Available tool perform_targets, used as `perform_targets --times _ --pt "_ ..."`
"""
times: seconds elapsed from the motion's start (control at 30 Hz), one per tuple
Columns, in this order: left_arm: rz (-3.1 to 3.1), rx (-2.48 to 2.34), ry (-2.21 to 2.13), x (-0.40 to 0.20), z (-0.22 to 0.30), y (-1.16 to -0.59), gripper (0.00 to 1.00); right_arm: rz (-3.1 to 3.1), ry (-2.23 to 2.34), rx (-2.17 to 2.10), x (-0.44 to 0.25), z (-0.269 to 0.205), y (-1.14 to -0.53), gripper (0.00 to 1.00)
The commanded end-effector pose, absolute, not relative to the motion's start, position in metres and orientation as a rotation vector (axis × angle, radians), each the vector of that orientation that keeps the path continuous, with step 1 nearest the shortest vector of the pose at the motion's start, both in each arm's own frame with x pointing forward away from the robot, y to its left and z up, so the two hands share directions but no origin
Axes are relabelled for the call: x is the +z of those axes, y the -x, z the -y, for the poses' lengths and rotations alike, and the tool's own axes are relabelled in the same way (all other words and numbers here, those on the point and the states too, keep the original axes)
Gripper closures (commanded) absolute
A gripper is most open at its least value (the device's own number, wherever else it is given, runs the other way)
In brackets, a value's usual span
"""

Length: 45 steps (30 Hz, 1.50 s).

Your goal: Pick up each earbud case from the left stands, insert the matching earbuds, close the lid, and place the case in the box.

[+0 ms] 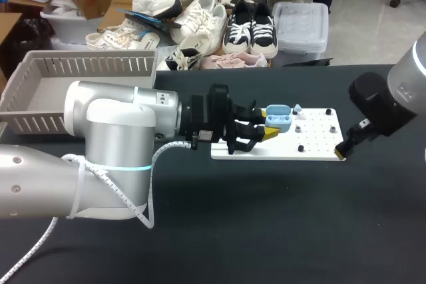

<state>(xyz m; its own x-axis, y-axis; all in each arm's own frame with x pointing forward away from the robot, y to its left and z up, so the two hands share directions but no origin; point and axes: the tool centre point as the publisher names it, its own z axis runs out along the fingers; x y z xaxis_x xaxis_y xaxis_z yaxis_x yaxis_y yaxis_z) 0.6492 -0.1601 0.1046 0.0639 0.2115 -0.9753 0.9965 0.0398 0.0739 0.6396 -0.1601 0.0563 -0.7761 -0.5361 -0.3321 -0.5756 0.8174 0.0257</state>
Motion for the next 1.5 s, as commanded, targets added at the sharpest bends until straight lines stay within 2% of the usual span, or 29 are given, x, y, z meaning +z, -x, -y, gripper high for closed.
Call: perform_targets --times 0.03,0.3,0.5,0.77,0.93,1.03,1.3,1.33,1.4,1.5 --pt "-1.331 -1.009 -1.350 0.104 0.161 -0.648 1.00 -2.655 0.719 -0.233 0.058 0.156 -0.638 0.00" --pt "-1.331 -1.009 -1.350 0.104 0.161 -0.648 1.00 -2.656 0.681 -0.253 0.056 0.155 -0.638 0.15" --pt "-1.331 -1.009 -1.350 0.104 0.161 -0.648 1.00 -2.659 0.660 -0.251 0.053 0.155 -0.640 0.15" --pt "-1.331 -1.009 -1.350 0.104 0.161 -0.648 1.00 -2.657 0.615 -0.290 0.049 0.154 -0.644 0.22" --pt "-1.331 -1.009 -1.350 0.104 0.161 -0.648 1.00 -2.662 0.602 -0.305 0.046 0.153 -0.648 0.31" --pt "-1.331 -1.009 -1.350 0.104 0.161 -0.648 1.00 -2.665 0.606 -0.313 0.043 0.153 -0.650 0.29" --pt "-1.331 -1.009 -1.350 0.104 0.161 -0.648 1.00 -2.671 0.615 -0.314 0.036 0.153 -0.658 0.34" --pt "-1.331 -1.009 -1.350 0.104 0.161 -0.648 1.00 -2.672 0.616 -0.307 0.035 0.153 -0.659 0.35" --pt "-1.331 -1.009 -1.350 0.104 0.161 -0.648 1.00 -2.674 0.616 -0.300 0.033 0.153 -0.661 0.50" --pt "-1.331 -1.009 -1.350 0.104 0.161 -0.648 1.00 -2.677 0.613 -0.291 0.032 0.152 -0.662 0.51"
